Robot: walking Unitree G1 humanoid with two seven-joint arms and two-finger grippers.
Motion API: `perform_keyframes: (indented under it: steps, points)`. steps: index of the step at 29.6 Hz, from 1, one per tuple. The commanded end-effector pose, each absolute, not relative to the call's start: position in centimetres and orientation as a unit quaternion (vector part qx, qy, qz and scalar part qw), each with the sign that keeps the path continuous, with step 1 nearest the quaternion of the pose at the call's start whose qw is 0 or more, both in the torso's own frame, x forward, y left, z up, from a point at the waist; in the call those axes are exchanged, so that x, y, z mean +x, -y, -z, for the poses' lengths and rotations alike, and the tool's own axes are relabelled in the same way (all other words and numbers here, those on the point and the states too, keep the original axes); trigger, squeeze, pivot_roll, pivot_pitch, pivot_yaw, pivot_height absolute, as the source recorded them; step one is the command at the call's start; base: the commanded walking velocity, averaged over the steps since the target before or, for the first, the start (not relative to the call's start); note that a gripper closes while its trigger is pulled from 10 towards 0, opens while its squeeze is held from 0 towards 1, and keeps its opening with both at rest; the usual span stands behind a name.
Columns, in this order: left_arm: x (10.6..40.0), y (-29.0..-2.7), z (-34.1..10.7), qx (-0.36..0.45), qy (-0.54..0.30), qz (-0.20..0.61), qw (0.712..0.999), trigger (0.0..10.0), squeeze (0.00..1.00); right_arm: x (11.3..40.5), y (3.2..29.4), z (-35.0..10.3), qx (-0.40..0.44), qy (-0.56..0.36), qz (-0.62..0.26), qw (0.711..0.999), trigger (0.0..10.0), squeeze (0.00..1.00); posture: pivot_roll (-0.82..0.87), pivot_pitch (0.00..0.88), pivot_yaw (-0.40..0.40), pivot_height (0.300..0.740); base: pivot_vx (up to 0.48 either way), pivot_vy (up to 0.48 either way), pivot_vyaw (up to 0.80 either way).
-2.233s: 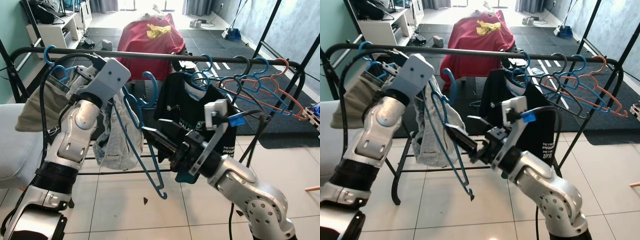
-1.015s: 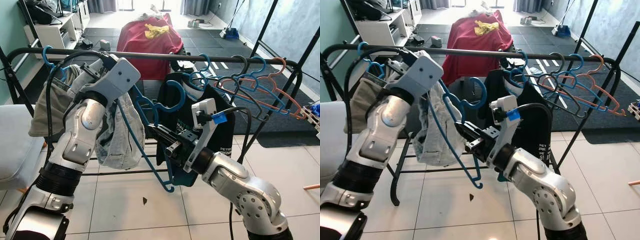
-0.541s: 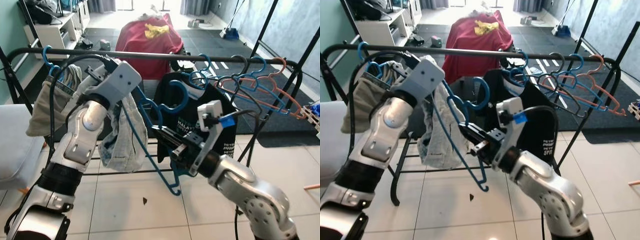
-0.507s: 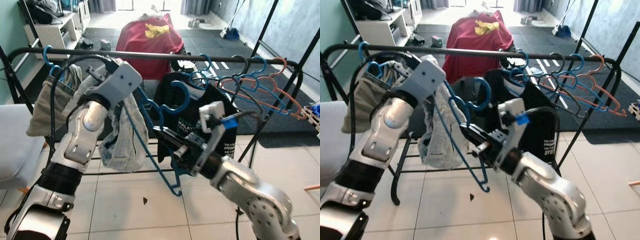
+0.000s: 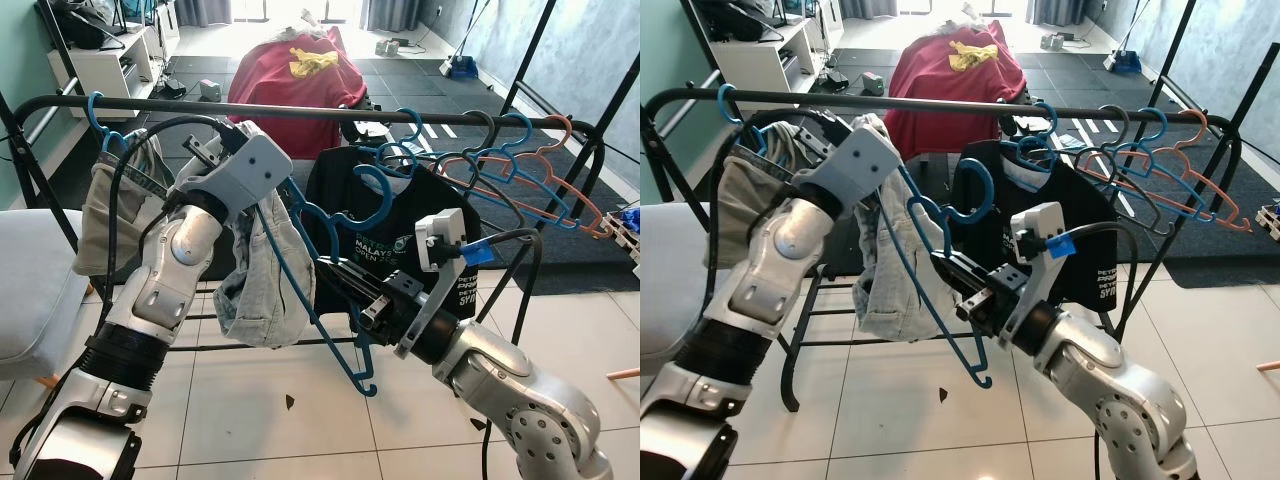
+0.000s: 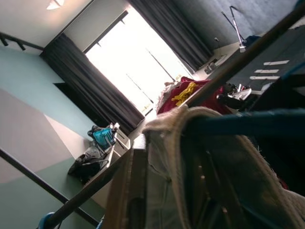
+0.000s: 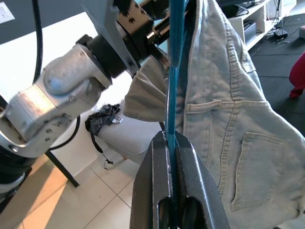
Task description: Hang hanger
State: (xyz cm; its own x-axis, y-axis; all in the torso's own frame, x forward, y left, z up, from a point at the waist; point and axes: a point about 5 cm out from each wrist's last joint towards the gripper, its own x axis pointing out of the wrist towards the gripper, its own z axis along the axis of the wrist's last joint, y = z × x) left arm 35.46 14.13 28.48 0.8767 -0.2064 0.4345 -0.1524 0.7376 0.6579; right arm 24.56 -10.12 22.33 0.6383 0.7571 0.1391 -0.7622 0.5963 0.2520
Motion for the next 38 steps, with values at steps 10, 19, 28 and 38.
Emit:
perform_keyframes:
  steps: [10,19,28,38]
  points:
    - [34.8,-16.1,-32.3,0.321,0.317,-0.062,0.890,10.0,1.00,23.7,9.7,-24.5,0.110,0.074,-0.473,0.871,0.0,0.00,-0.08,0.070,-0.009,0.740,0.000,0.000,0.00]
    - [34.8,-15.8,-32.5,0.312,0.323,-0.052,0.892,10.0,1.00,24.0,9.9,-25.4,0.099,0.101,-0.476,0.868,0.0,0.00,-0.08,0.067,-0.009,0.740,0.000,0.000,0.00]
    - [35.0,-15.8,-32.3,0.286,0.311,-0.041,0.905,7.6,0.67,24.3,10.2,-26.0,0.090,0.116,-0.474,0.868,0.0,0.00,-0.08,0.071,-0.006,0.740,0.000,0.000,0.00]
    - [35.5,-15.8,-31.6,0.200,0.282,-0.012,0.938,8.0,0.00,24.5,10.7,-26.2,0.086,0.122,-0.467,0.872,0.0,0.00,-0.08,0.075,-0.007,0.740,0.000,0.000,0.00]
